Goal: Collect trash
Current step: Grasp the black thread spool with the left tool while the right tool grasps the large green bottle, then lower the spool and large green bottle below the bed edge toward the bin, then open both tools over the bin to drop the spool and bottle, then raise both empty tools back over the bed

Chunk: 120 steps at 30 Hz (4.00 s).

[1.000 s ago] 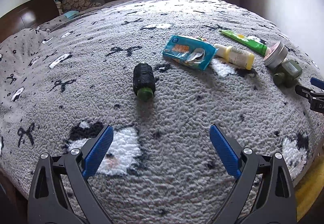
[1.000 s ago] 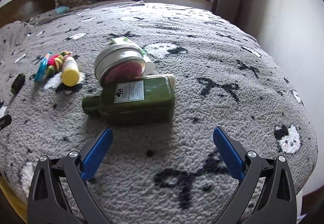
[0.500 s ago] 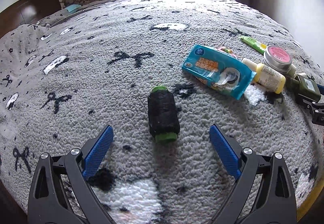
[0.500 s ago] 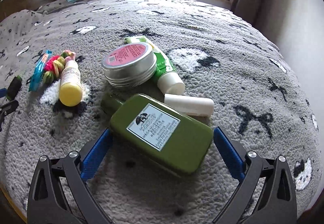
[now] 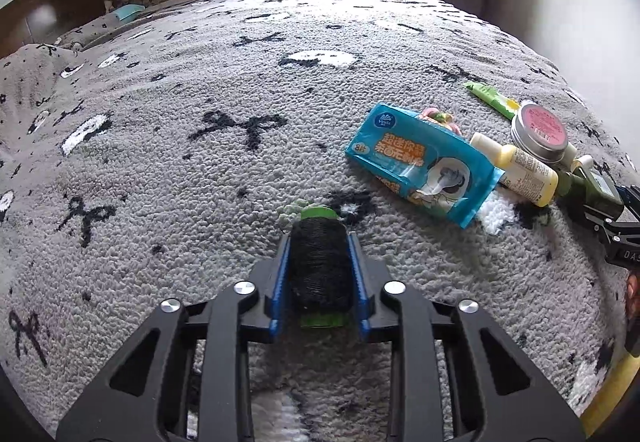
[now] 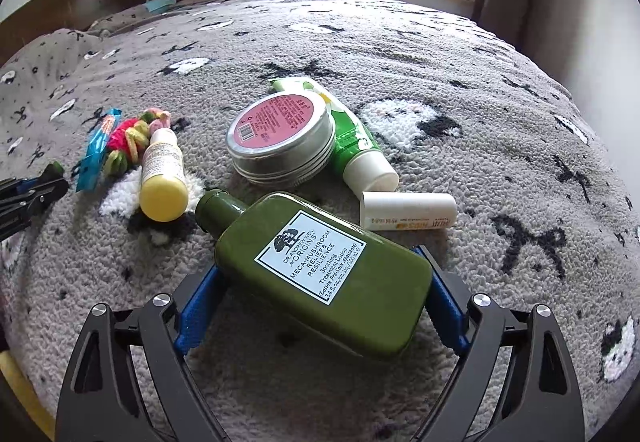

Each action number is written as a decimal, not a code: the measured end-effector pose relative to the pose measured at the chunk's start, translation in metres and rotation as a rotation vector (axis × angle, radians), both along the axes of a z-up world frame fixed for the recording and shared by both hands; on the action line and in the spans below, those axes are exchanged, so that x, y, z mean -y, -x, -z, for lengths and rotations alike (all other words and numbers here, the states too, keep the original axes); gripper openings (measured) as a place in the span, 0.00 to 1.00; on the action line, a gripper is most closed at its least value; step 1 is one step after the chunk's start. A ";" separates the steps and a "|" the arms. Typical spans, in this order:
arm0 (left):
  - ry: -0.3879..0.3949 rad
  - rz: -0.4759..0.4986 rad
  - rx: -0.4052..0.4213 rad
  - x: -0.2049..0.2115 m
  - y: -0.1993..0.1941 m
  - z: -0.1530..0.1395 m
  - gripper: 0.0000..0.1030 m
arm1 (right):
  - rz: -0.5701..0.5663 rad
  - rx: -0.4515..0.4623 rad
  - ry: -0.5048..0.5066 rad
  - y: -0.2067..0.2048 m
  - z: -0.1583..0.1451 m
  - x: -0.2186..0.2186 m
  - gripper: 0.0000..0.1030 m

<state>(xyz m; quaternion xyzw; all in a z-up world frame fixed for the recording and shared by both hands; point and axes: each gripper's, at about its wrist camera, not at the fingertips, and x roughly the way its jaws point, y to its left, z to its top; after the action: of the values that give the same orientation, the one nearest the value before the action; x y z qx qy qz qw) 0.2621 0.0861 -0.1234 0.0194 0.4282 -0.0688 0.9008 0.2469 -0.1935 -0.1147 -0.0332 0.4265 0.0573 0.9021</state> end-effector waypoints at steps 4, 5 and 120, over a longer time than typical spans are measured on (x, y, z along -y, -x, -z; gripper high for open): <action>0.007 0.009 0.005 0.005 0.015 -0.002 0.24 | 0.007 0.006 -0.014 0.020 -0.003 0.004 0.87; 0.010 0.015 0.007 0.007 0.020 -0.003 0.24 | 0.011 0.008 -0.018 0.025 -0.004 0.006 0.87; 0.001 0.234 -0.074 0.075 0.270 0.026 0.92 | 0.072 0.093 0.045 0.260 -0.006 0.019 0.96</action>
<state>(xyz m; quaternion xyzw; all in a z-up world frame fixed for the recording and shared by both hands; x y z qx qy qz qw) -0.0078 0.0111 -0.1495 0.0663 0.4560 -0.1743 0.8702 -0.0132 -0.2126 -0.1089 -0.0410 0.3862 0.0136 0.9214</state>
